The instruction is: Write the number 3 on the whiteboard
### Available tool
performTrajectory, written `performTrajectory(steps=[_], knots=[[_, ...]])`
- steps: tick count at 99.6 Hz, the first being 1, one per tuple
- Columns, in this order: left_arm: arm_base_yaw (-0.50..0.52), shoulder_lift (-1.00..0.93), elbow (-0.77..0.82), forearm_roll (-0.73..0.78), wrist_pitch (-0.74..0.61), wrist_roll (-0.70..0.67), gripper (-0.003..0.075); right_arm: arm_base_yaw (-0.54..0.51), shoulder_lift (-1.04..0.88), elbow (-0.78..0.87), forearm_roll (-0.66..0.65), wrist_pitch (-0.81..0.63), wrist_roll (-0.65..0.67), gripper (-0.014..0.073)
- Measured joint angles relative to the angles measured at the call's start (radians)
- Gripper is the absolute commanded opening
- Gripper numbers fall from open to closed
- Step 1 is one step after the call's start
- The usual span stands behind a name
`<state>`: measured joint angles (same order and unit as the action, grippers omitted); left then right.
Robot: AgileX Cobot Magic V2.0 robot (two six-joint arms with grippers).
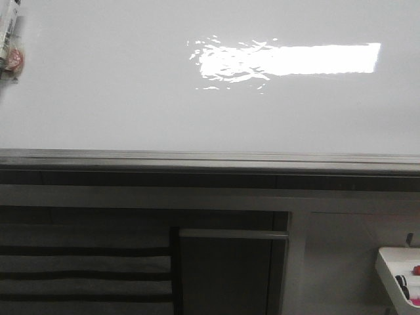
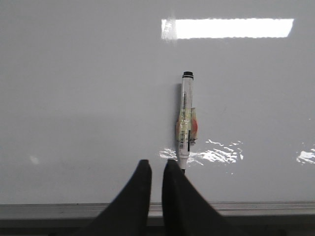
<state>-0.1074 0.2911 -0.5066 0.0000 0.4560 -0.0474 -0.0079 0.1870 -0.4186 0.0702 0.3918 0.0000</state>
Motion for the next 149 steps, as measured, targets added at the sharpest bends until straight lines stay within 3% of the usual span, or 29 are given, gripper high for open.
performTrajectory(steps=[12, 23, 96, 128, 149], knots=[[0.0, 0.0, 0.0, 0.019, 0.0, 0.0, 0.0461, 0.0, 0.0, 0.0, -0.001, 0.006, 0.0, 0.0492], [0.0, 0.0, 0.0, 0.023, 0.0, 0.0, 0.0568, 0.0, 0.0, 0.0, -0.001, 0.006, 0.0, 0.0584], [0.0, 0.032, -0.001, 0.008, -0.011, 0.007, 0.0566, 0.0, 0.0, 0.0, -0.001, 0.008, -0.005, 0.0577], [0.0, 0.313, -0.072, -0.112, 0.058, 0.207, 0.0566, 0.0, 0.0, 0.0, -0.001, 0.008, -0.005, 0.0577], [0.0, 0.544, -0.134, -0.158, 0.056, 0.236, 0.0566, 0.0, 0.0, 0.0, 0.0, 0.01, -0.005, 0.0577]])
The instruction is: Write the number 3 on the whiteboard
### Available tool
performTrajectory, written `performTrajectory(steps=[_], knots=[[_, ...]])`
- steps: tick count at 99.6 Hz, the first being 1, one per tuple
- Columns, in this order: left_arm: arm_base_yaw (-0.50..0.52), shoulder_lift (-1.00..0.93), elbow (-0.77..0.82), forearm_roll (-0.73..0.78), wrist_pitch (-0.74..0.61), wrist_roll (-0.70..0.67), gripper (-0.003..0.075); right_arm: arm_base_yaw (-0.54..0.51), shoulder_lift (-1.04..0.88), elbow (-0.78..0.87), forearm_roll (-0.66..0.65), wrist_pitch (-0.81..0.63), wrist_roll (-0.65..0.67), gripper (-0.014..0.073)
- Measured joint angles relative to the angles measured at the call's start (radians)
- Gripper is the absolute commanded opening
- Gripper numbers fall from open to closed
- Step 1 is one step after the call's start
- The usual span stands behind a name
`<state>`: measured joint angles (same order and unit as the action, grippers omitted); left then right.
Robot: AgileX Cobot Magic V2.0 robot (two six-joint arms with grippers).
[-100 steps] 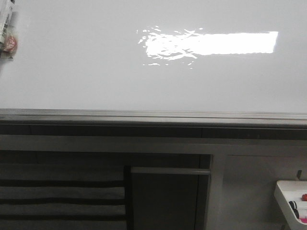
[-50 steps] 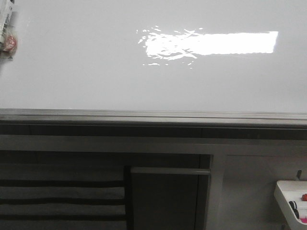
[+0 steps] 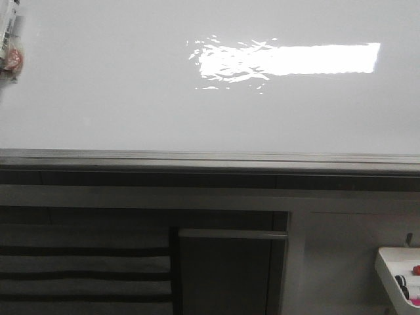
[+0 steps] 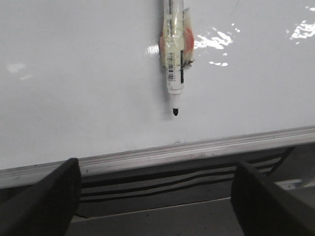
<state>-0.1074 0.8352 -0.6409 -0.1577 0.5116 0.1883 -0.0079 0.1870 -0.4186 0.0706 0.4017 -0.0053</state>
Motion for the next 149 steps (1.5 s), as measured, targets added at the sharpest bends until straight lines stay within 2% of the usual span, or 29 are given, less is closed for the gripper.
performTrajectory(steps=[15, 44, 73, 74, 75, 99, 121, 138, 149], knots=[[-0.004, 0.146, -0.038, -0.024, -0.044, 0.007, 0.0566, 0.0, 0.0, 0.0, 0.0, 0.0, 0.0, 0.0577], [-0.104, 0.333, -0.067, -0.024, -0.245, 0.02, 0.0566, 0.0, 0.0, 0.0, 0.002, 0.002, 0.0, 0.0577], [-0.109, 0.472, -0.105, 0.001, -0.356, 0.025, 0.0564, 0.0, 0.0, 0.0, 0.002, 0.002, -0.002, 0.0577], [-0.109, 0.485, -0.114, 0.002, -0.358, 0.025, 0.051, 0.0, 0.0, 0.0, 0.002, 0.002, -0.002, 0.0577], [-0.109, 0.485, -0.114, 0.002, -0.358, 0.025, 0.0498, 0.0, 0.0, 0.0, 0.002, 0.002, -0.002, 0.0577], [-0.109, 0.494, -0.119, 0.006, -0.373, 0.025, 0.0267, 0.0, 0.0, 0.0, 0.002, 0.002, -0.002, 0.0577], [-0.109, 0.495, -0.119, 0.006, -0.374, 0.025, 0.0117, 0.0, 0.0, 0.0, 0.002, 0.002, -0.002, 0.0577], [-0.11, 0.489, -0.119, 0.006, -0.37, 0.025, 0.0032, 0.0, 0.0, -0.002, 0.019, 0.007, -0.002, 0.0577], [-0.11, 0.463, -0.119, 0.006, -0.354, 0.025, -0.0013, 0.0, 0.002, -0.038, 0.048, 0.066, -0.002, 0.0577]])
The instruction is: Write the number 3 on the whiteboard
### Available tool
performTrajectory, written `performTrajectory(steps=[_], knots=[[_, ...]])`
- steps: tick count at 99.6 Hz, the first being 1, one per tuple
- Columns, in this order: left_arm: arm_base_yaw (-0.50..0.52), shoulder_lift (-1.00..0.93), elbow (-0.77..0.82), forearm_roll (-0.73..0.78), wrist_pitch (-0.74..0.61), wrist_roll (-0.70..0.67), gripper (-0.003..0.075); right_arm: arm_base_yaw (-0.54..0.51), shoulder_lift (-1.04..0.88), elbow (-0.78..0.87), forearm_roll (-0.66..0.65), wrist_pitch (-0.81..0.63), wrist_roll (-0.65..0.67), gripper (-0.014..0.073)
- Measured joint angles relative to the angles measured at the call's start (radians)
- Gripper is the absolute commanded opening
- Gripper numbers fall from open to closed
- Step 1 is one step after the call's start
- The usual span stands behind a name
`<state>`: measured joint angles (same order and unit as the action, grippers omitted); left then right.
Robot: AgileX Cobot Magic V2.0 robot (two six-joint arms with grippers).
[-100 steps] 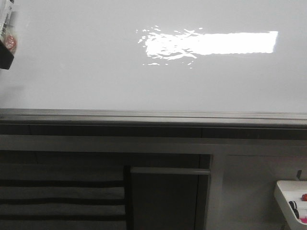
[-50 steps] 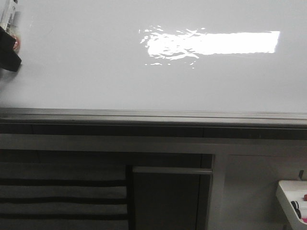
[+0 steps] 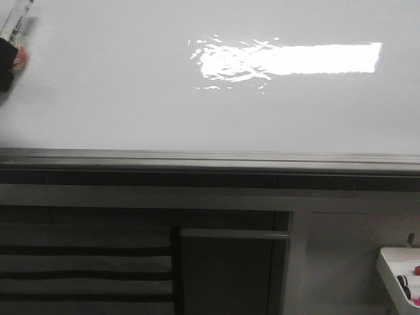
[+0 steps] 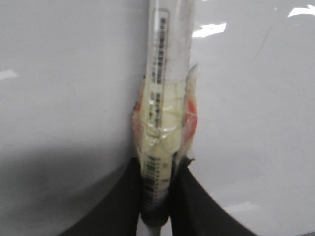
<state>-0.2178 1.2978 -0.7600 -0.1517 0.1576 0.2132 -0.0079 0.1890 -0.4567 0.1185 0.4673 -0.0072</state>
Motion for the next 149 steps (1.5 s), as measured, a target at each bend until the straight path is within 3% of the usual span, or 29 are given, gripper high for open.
performTrajectory(steps=[13, 28, 51, 66, 78, 89, 108, 126, 149], knots=[[0.0, -0.048, -0.004, 0.0, 0.021, 0.0, -0.0019, 0.0, 0.033, -0.061, 0.027, 0.075, -0.005, 0.0577], [0.0, -0.083, -0.063, 0.0, 0.217, 0.032, -0.0019, 0.0, 0.128, -0.137, 0.139, 0.165, -0.125, 0.0577], [-0.066, -0.087, -0.227, -0.081, 0.569, 0.27, -0.0019, 0.0, 0.367, -0.248, 0.501, 0.307, -0.572, 0.0577], [-0.188, -0.088, -0.276, -0.143, 0.688, 0.43, -0.0019, 0.001, 0.574, -0.341, 0.706, 0.519, -0.964, 0.0577], [-0.308, -0.088, -0.28, -0.152, 0.739, 0.513, -0.0019, 0.034, 0.714, -0.43, 0.773, 0.646, -1.116, 0.0577], [-0.415, -0.088, -0.28, -0.153, 0.766, 0.561, -0.0019, 0.119, 0.819, -0.507, 0.779, 0.676, -1.199, 0.0568], [-0.523, -0.088, -0.284, -0.154, 0.77, 0.576, -0.0019, 0.348, 0.949, -0.609, 0.755, 0.633, -1.256, 0.0468], [-0.539, -0.088, -0.288, -0.152, 0.77, 0.577, -0.0019, 0.506, 1.057, -0.653, 0.714, 0.55, -1.262, 0.045], [-0.539, -0.088, -0.288, -0.148, 0.77, 0.577, -0.0019, 0.566, 1.138, -0.659, 0.712, 0.483, -1.263, 0.043]])
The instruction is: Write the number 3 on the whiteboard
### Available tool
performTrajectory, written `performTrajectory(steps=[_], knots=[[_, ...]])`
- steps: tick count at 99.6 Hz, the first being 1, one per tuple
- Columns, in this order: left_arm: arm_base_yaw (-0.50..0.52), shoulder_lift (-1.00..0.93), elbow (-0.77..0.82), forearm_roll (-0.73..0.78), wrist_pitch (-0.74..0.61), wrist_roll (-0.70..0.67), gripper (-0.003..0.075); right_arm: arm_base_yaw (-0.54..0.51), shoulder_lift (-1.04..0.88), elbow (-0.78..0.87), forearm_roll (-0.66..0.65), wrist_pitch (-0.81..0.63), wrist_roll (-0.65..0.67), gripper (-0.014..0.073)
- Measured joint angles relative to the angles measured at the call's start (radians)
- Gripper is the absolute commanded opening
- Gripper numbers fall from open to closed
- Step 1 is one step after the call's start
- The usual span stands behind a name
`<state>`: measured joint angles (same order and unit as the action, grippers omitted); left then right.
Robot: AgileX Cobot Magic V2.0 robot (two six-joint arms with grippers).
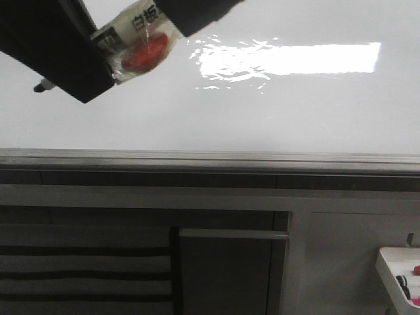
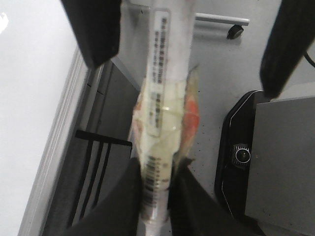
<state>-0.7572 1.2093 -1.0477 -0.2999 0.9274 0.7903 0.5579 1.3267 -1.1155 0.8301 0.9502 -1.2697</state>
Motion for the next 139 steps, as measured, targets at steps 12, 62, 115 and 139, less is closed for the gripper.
performTrajectory(steps=[12, 62, 115, 139], knots=[[0.0, 0.0, 0.0, 0.0, 0.0, 0.0, -0.0019, 0.003, 0.003, 0.0, 0.002, -0.007, -0.002, 0.0317], [0.0, 0.0, 0.0, 0.002, 0.0, 0.005, -0.0019, 0.004, 0.003, 0.0, 0.005, -0.014, -0.002, 0.0028], [0.0, 0.0, 0.0, 0.011, -0.011, 0.011, 0.0185, 0.004, 0.003, 0.0, 0.005, -0.016, -0.004, -0.0064], [0.0, 0.0, 0.0, 0.033, -0.045, 0.002, 0.0407, 0.004, 0.003, 0.0, 0.005, -0.02, -0.004, -0.0073]])
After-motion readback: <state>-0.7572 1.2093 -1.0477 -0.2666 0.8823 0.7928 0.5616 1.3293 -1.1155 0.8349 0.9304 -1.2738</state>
